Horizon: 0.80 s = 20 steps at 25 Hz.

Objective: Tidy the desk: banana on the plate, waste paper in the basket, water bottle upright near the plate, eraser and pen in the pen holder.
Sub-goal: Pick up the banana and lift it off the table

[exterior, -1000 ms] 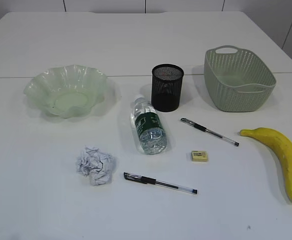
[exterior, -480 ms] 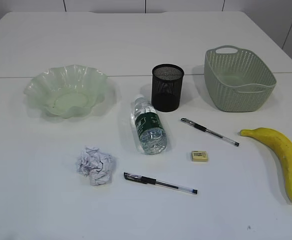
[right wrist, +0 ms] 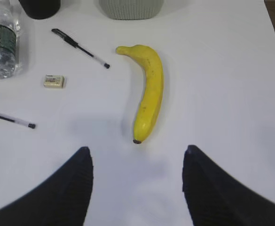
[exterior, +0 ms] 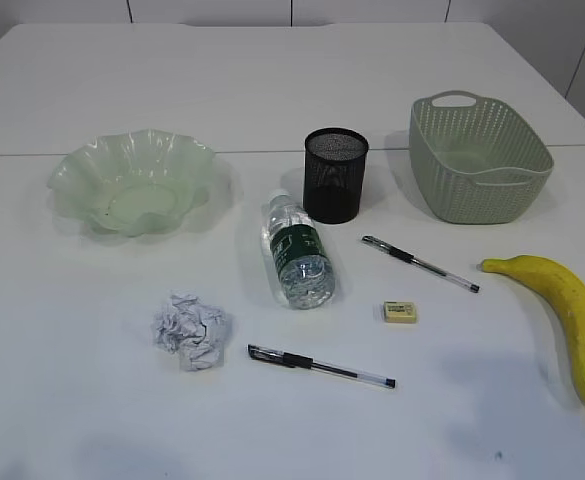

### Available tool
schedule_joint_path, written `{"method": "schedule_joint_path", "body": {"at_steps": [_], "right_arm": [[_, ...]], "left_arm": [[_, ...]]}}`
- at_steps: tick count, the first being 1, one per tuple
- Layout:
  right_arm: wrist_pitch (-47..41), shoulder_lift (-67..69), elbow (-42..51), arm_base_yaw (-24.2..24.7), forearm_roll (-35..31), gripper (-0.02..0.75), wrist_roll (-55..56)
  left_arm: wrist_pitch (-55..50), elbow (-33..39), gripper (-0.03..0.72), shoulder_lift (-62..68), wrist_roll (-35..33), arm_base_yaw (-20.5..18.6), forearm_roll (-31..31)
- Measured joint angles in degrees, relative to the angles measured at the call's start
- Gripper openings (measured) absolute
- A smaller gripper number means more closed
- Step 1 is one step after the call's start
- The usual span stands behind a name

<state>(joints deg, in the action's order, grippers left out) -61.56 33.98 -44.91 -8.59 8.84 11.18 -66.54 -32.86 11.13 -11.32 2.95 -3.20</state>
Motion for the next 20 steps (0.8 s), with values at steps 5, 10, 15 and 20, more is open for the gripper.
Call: {"method": "schedule_joint_path", "body": {"at_steps": [5,10,15,20], "right_arm": [[1.16,10.13,-6.84,0.00,1.69,0.451,-0.11],[1.48,19.41,-11.53,0.00,2.12,0.451,-0.11],[1.48,28.26,-15.80,0.00,2.71,0.451,-0.11],[1.52,35.99,-19.88,0.00,5.19,0.451,-0.24]], "left_arm": [[-0.11,-0.04,0.465,0.46,0.75,0.00,0.00],[-0.71,-0.13,0.465,0.46,0.84,0.00,0.00],[-2.71,-0.94,0.465,1.22,0.84,0.00,0.00],[-5.43,-5.25,0.465,5.21,1.33,0.00,0.26]]}}
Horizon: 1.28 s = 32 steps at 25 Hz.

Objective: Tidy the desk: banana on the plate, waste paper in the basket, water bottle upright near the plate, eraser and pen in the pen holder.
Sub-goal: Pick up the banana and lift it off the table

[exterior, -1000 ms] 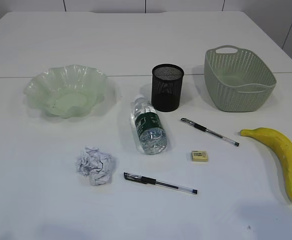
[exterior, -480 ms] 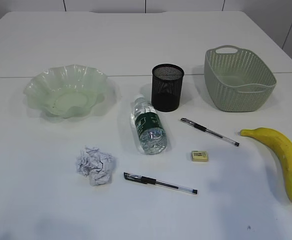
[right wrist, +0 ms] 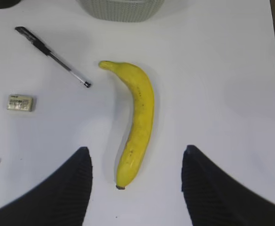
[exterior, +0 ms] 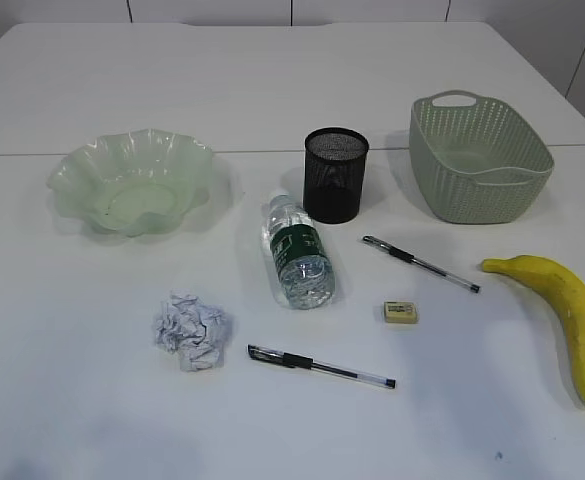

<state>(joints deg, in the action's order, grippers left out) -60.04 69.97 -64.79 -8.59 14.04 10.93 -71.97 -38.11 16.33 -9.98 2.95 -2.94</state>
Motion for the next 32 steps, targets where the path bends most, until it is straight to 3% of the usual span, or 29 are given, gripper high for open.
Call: {"method": "schedule_joint_path", "body": {"at_steps": [11,25,32], "right_arm": [[1.18,14.12,-4.21,0.00,3.62,0.451,0.00],[6.45,25.76,-4.21,0.00,4.49,0.451,0.00],[7.72,27.87,-4.33,2.90,4.60,0.452,0.10]], "left_arm": [[-0.55,-9.30,0.465,8.78,5.17,0.00,0.49],[-0.64,-13.97,0.465,11.54,5.59,0.00,0.49],[-0.64,-13.97,0.465,11.54,5.68,0.00,0.58]]}}
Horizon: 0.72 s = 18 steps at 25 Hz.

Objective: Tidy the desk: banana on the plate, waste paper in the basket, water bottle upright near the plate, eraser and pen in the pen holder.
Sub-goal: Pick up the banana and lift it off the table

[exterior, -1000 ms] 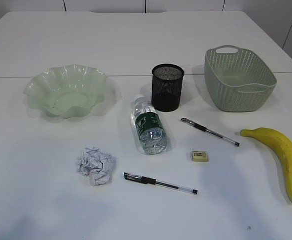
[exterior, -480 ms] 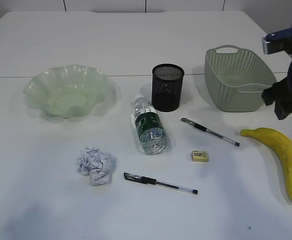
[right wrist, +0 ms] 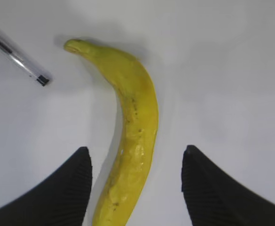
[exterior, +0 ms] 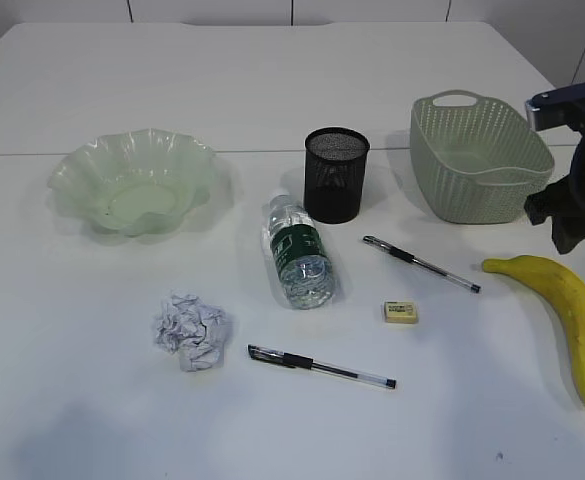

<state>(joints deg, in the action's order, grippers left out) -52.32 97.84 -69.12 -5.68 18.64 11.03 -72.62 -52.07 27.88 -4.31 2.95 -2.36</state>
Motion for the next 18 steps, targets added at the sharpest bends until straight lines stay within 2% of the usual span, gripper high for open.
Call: {"method": "schedule_joint_path", "body": {"at_steps": [11,18], "right_arm": [[0.14,4.38,-2.76,0.85,-1.96,0.452,0.12],[-2.69,9.19,-6.80,1.78,-2.49,0.452,-0.09]], "left_arm": [[0.00,0.00,0.465,0.12,0.13,0.00,0.00],[0.00,0.00,0.465,0.12,0.54,0.00,-0.34]]}}
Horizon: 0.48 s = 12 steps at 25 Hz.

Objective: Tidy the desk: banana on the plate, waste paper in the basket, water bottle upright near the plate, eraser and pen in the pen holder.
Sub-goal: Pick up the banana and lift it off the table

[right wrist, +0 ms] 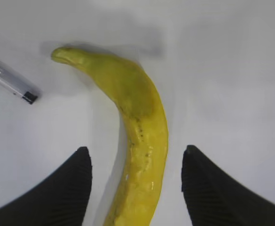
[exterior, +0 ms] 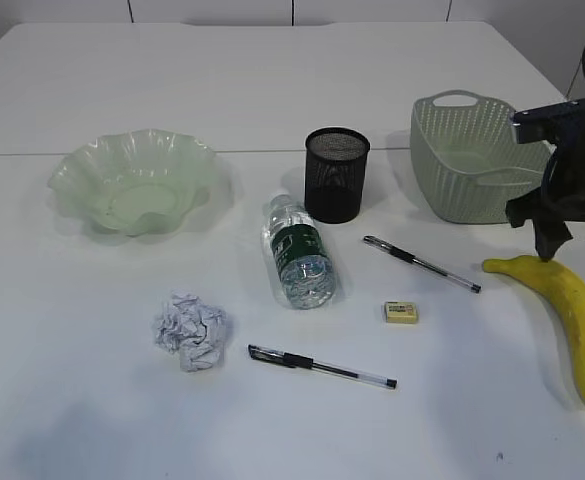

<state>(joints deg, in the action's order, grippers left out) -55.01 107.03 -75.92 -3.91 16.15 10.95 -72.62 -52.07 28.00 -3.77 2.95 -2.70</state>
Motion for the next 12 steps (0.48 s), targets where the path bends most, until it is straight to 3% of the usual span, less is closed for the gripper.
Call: {"method": "schedule_joint_path", "body": {"at_steps": [12], "right_arm": [[-0.01,3.23,-0.27,2.10,-0.25,0.452,-1.38]], "left_arm": [[0.00,0.00,0.465,0.00,0.58,0.00,-0.65]]}}
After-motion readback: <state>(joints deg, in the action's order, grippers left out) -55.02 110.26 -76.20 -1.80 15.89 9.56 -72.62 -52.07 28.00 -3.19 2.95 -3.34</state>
